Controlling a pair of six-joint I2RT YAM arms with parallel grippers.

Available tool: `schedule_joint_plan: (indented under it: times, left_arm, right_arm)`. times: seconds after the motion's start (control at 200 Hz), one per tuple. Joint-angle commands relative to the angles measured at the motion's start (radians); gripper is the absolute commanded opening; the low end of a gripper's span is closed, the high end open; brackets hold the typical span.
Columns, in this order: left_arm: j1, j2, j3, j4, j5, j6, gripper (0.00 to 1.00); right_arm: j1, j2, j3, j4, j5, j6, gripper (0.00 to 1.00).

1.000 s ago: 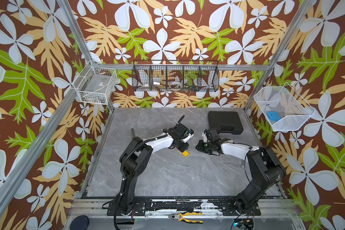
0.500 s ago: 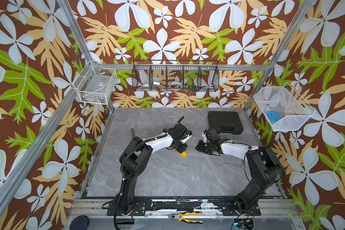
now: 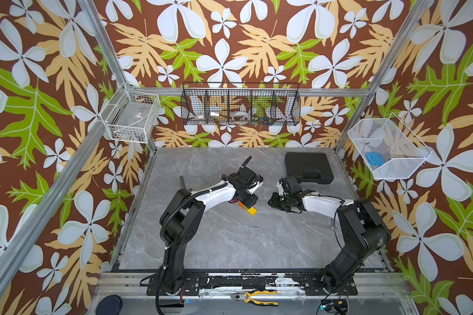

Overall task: Assemble a rectangle with lego
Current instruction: Assemble the lego brick with the lego brick.

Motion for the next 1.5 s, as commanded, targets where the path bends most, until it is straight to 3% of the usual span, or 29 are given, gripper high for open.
schedule_joint_plan:
  times: [0.0,0.18,0.3,0.46,0.656,0.806,1.006,1.497]
  left_arm:
    - [0.000,-0.025,0.003,0.000,0.005,-0.004,0.60]
    - [0.005,-0.077,-0.017,0.018,0.024,-0.021,0.61]
    - [0.032,-0.151,-0.062,0.056,0.011,-0.084,0.59]
    - [0.083,-0.227,-0.171,0.108,0.047,-0.233,0.48]
    - [0.083,-0.258,-0.278,0.138,0.067,-0.324,0.34]
    - [0.083,-0.263,-0.300,0.155,0.082,-0.356,0.36]
    - [0.082,-0.226,-0.288,0.159,0.092,-0.368,0.47]
    - [0.081,-0.170,-0.260,0.138,0.062,-0.344,0.47]
  right_arm:
    - [0.000,-0.002,0.016,0.001,0.000,-0.012,0.27]
    - [0.001,0.005,0.041,-0.001,-0.012,-0.012,0.30]
    - [0.004,0.011,0.077,-0.005,-0.051,-0.029,0.39]
    - [0.033,0.055,0.169,-0.063,-0.121,-0.107,0.53]
    - [0.072,0.117,0.237,-0.133,-0.139,-0.172,0.60]
    - [0.095,0.141,0.264,-0.170,-0.113,-0.200,0.63]
    - [0.123,0.154,0.291,-0.213,-0.069,-0.238,0.64]
    - [0.137,0.170,0.302,-0.213,-0.063,-0.240,0.64]
